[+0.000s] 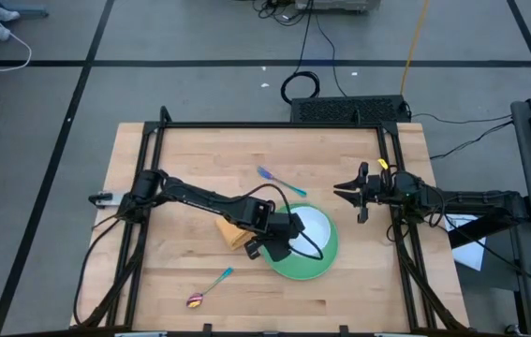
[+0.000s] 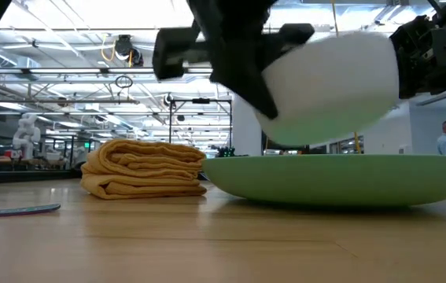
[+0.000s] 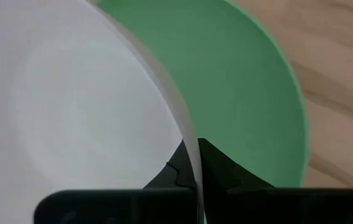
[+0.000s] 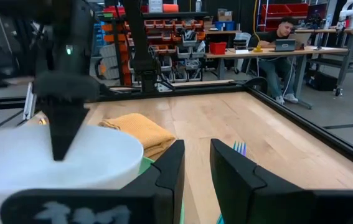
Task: Set table place
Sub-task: Put the white bowl on the light green plate
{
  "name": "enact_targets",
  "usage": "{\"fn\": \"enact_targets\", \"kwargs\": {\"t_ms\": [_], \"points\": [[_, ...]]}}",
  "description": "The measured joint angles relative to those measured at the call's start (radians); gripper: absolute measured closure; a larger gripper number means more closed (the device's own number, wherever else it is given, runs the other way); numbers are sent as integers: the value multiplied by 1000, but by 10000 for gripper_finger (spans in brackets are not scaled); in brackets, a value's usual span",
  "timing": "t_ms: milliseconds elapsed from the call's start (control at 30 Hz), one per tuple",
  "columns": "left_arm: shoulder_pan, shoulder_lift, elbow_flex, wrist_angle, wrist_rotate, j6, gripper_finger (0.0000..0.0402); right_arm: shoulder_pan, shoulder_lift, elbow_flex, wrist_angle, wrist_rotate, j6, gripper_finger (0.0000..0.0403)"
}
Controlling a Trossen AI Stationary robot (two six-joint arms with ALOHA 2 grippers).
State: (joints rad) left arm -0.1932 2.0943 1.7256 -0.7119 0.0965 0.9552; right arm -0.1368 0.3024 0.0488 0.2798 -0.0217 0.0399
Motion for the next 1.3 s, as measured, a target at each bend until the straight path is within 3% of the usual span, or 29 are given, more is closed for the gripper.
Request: {"fn": "enact_targets", "kwargs": {"t_ms": [1300], "points": [[1,128,2,-32,-152,72,400,0,13,0,5,0,0,335]]}}
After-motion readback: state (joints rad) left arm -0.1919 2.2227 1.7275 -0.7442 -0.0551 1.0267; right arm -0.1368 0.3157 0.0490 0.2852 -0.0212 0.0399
